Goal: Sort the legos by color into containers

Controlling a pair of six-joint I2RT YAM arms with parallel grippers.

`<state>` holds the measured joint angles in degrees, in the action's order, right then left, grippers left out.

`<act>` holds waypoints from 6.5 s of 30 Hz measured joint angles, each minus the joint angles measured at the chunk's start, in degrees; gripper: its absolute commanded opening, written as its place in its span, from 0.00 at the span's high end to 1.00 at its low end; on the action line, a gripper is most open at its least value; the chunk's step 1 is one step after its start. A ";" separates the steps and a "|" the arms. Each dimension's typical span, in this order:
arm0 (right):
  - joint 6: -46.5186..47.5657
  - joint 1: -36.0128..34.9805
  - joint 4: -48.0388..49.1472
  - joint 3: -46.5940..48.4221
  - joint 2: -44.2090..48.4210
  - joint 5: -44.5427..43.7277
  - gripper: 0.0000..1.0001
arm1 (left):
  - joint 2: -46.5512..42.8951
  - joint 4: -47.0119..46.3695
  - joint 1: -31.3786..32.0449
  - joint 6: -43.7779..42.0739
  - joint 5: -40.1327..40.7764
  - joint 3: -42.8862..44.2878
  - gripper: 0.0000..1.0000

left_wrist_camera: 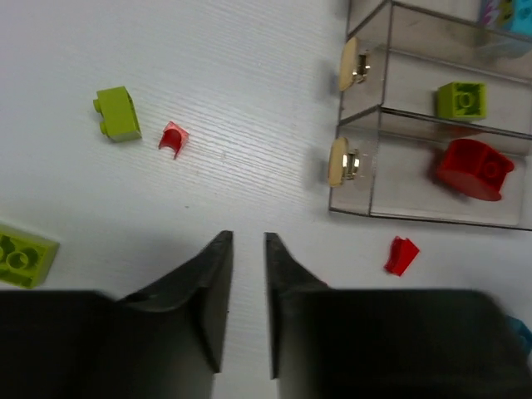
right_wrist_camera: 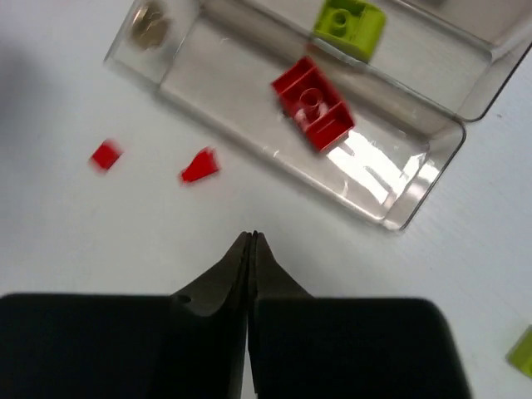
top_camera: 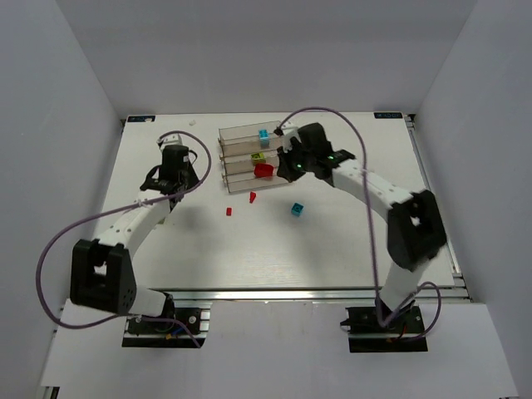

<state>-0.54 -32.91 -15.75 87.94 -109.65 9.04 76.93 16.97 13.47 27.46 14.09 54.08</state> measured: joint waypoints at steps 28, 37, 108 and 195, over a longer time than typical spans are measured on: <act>12.72 18.49 14.36 -34.05 39.93 38.80 0.33 | 38.29 13.90 -4.68 3.17 7.32 26.21 0.31; 11.13 21.73 14.62 -34.40 39.91 41.88 0.36 | 39.78 14.82 -5.44 3.63 7.91 28.39 0.61; 112.87 -10.49 -36.94 22.16 -18.82 13.55 0.47 | -18.97 2.36 1.86 -7.13 8.07 -6.86 0.11; 34.29 3.67 -5.53 14.21 -12.33 11.87 0.48 | 9.99 5.46 8.50 -5.14 -19.58 -0.94 0.10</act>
<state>33.76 -29.23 -21.28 102.15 -121.97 20.91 86.91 22.44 21.98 22.33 -5.50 53.15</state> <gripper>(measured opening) 0.558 0.924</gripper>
